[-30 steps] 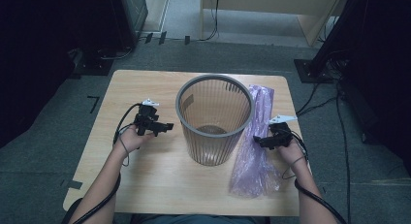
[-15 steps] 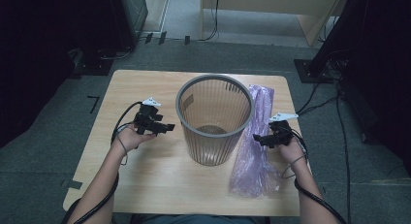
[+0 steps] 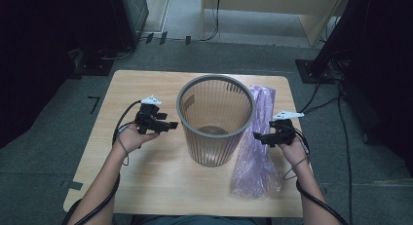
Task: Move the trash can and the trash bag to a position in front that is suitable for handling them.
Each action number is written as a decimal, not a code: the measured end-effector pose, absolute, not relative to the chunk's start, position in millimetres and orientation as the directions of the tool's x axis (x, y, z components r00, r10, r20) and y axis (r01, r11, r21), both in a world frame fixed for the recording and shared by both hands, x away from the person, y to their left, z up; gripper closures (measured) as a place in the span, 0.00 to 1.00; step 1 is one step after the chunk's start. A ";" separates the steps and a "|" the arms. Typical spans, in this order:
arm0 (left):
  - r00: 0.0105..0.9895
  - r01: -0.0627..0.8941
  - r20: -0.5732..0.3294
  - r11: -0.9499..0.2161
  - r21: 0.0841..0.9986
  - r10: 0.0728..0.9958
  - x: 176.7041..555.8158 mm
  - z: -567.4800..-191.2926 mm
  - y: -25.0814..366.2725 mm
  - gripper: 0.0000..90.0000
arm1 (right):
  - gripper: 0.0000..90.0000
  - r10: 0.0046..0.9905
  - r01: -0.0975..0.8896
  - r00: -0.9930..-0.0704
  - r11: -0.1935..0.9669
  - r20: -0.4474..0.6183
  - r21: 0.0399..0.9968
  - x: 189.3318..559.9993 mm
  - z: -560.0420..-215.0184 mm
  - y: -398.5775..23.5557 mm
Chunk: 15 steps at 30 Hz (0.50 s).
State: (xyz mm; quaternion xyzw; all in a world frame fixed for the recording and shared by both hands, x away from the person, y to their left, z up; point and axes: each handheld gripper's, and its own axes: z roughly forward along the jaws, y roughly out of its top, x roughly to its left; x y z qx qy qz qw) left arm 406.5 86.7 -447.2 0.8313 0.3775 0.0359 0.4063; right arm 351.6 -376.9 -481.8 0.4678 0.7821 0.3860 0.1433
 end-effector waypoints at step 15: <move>0.754 0.541 -0.216 -0.401 0.739 0.620 397.7 -439.9 71.7 0.49 | 0.28 0.818 0.578 -0.544 0.204 0.187 0.790 348.2 -461.4 -350.7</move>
